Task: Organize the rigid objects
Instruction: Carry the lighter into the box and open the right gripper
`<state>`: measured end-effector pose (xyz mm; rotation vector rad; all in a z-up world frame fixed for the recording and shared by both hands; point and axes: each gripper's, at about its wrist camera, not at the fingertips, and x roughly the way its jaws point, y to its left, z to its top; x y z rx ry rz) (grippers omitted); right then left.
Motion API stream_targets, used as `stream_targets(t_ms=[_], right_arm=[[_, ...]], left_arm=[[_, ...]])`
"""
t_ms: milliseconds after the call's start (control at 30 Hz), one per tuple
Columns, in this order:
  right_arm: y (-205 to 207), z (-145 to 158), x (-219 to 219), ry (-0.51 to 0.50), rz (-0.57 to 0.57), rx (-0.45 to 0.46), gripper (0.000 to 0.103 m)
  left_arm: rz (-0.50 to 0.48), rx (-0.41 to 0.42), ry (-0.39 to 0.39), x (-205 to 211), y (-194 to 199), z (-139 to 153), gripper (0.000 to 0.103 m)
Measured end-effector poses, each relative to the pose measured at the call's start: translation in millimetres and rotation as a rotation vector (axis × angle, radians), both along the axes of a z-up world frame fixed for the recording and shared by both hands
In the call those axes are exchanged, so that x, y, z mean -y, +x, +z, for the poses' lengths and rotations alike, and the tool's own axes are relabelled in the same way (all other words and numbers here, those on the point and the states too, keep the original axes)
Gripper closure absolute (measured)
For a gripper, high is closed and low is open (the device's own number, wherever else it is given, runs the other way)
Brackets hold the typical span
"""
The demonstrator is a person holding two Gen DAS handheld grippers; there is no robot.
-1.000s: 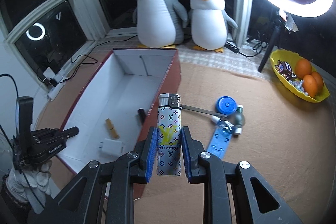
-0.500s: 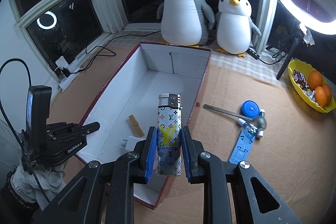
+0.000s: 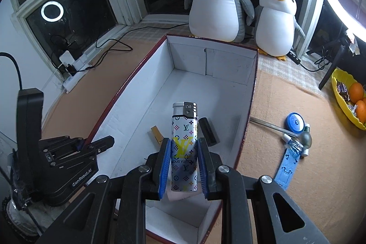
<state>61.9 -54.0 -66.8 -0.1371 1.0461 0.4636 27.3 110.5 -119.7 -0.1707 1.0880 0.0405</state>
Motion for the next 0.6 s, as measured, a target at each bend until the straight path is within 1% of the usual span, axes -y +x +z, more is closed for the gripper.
stream_targets(t_ms=[333,600], right_arm=[[9,-16,-7,-0.022,0.006,-0.029,0.082],[9,-17,-8,-0.025,0.009,-0.02,0.082]], left_arm=[[0.005,-0.002,0.0,1,1,1,0.095],[0.005,-0.005,0.007,1,1,0,0.095]])
